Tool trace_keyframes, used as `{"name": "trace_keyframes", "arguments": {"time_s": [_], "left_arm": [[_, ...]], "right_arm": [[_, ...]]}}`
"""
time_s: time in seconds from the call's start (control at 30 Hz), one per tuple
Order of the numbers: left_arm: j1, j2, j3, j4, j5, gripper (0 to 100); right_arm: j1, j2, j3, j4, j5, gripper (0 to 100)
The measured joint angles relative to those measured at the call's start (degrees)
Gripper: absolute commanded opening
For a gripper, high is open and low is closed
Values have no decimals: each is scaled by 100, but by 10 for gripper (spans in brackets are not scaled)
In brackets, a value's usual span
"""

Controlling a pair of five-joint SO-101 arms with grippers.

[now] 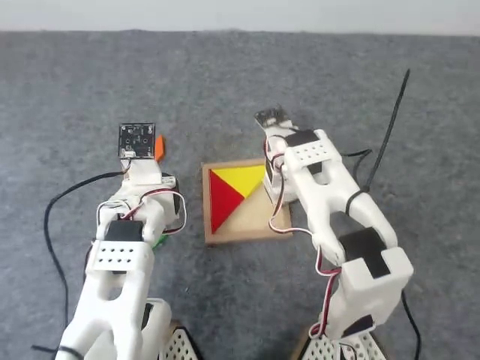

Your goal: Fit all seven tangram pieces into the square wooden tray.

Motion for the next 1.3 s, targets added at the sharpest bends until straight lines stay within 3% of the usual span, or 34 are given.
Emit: {"name": "trace_keyframes", "arguments": {"time_s": [0.13,0.33,0.63,0.73,0.97,1.1,1.3], "left_arm": [[0,0,0,0,0,13],[0,0,0,0,-9,13],[0,0,0,0,-35,13],[0,0,0,0,-35,13],[0,0,0,0,-53,13],[0,0,0,114,-88,13],[0,0,0,158,-88,13]], "right_arm": [[-273,-571,703,18,-35,20],[-519,-1609,1178,-281,-53,277],[158,-3024,1336,431,721,158],[607,-3631,1732,598,1363,178],[1679,-4527,3103,580,3640,273],[2312,-4615,3657,35,4809,281],[2567,-4615,4202,-1284,5160,277]]}}
